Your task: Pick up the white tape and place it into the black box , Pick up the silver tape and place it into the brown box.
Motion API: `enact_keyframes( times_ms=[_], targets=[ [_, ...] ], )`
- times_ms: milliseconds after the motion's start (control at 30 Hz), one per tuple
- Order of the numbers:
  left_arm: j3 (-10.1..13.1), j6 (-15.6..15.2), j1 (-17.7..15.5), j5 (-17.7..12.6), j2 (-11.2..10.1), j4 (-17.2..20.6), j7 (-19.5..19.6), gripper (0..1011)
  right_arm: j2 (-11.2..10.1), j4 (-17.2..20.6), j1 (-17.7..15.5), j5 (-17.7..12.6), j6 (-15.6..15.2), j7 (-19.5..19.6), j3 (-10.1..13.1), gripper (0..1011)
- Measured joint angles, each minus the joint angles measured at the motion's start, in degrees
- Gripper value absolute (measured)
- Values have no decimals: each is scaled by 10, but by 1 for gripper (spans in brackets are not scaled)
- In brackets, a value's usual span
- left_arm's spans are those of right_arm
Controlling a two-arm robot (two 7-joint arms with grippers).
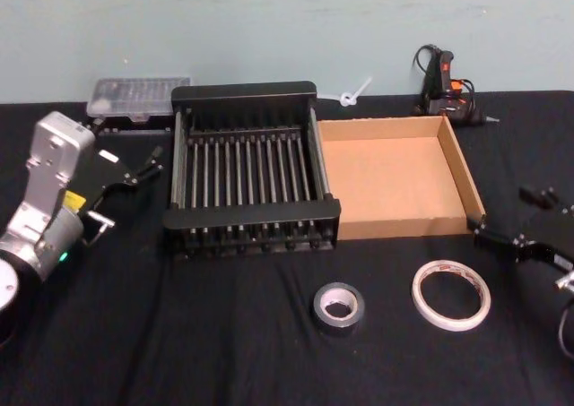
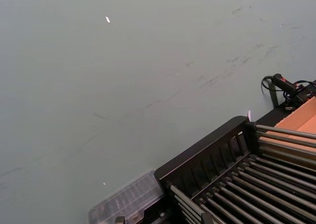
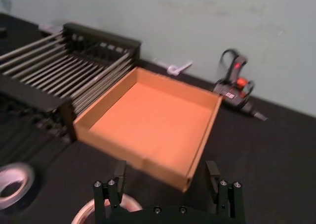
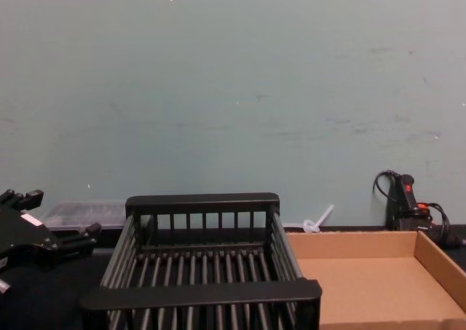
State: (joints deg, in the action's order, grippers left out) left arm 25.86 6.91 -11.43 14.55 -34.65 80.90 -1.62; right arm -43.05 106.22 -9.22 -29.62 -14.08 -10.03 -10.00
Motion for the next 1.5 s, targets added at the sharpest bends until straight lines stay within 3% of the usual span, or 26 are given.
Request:
enact_keyframes(
  times_ms=[300,700,1500],
  targets=[
    [0,0,0,0,0,0,0,1001,-1,5,-18,-7,-41,-25,0,1002],
    [0,0,0,0,0,0,0,1001,10,-10,-18,-3,-83,-45,-8,1002],
    [0,0,0,0,0,0,0,1001,41,-53,9,38,-101,-68,-28,1002]
  ],
)
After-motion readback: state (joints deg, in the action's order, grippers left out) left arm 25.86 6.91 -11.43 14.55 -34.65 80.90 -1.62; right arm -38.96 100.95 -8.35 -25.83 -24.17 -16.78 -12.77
